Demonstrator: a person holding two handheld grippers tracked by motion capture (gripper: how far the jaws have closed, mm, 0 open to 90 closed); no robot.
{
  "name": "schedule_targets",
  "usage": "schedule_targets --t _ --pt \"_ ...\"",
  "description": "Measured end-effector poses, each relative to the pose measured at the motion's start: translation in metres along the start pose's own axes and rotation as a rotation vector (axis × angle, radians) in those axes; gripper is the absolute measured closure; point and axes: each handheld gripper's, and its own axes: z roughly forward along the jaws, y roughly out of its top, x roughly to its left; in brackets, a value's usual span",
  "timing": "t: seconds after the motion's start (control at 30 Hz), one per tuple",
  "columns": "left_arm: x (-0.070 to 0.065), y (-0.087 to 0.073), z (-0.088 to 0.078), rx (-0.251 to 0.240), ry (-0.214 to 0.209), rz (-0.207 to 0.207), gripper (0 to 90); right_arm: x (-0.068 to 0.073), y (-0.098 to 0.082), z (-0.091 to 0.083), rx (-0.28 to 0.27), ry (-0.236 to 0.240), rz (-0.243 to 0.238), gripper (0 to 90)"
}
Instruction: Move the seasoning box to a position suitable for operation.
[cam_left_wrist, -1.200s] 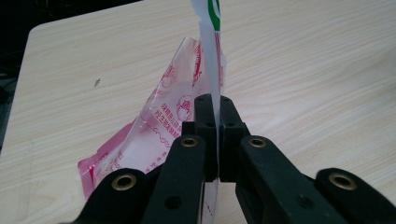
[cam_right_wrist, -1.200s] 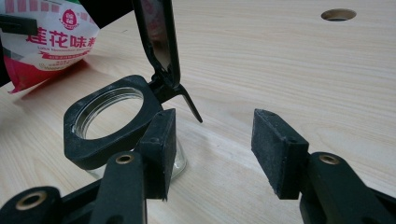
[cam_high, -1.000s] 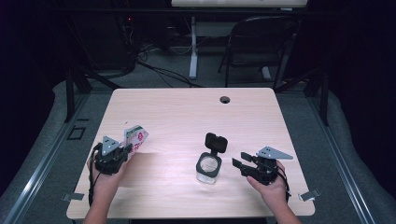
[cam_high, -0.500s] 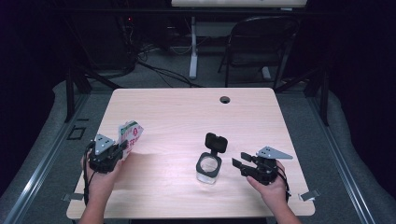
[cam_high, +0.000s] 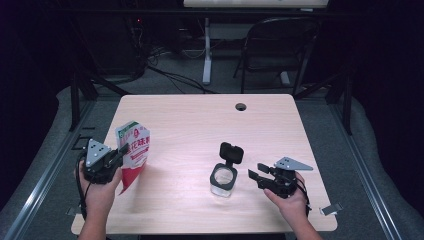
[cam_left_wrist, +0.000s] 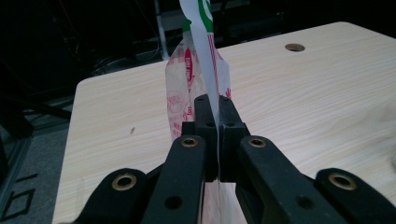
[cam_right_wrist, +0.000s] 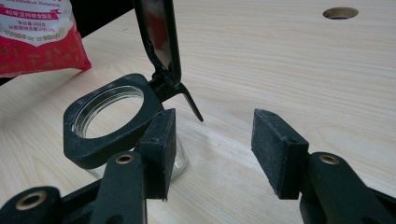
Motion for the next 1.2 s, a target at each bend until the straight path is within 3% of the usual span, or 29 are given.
schedule_targets --t 1.2 --pt "-0.049 0.012 0.016 0.003 -0.142 0.082 90.0 0.0 0.0 0.0 0.004 -0.012 -0.008 50.3"
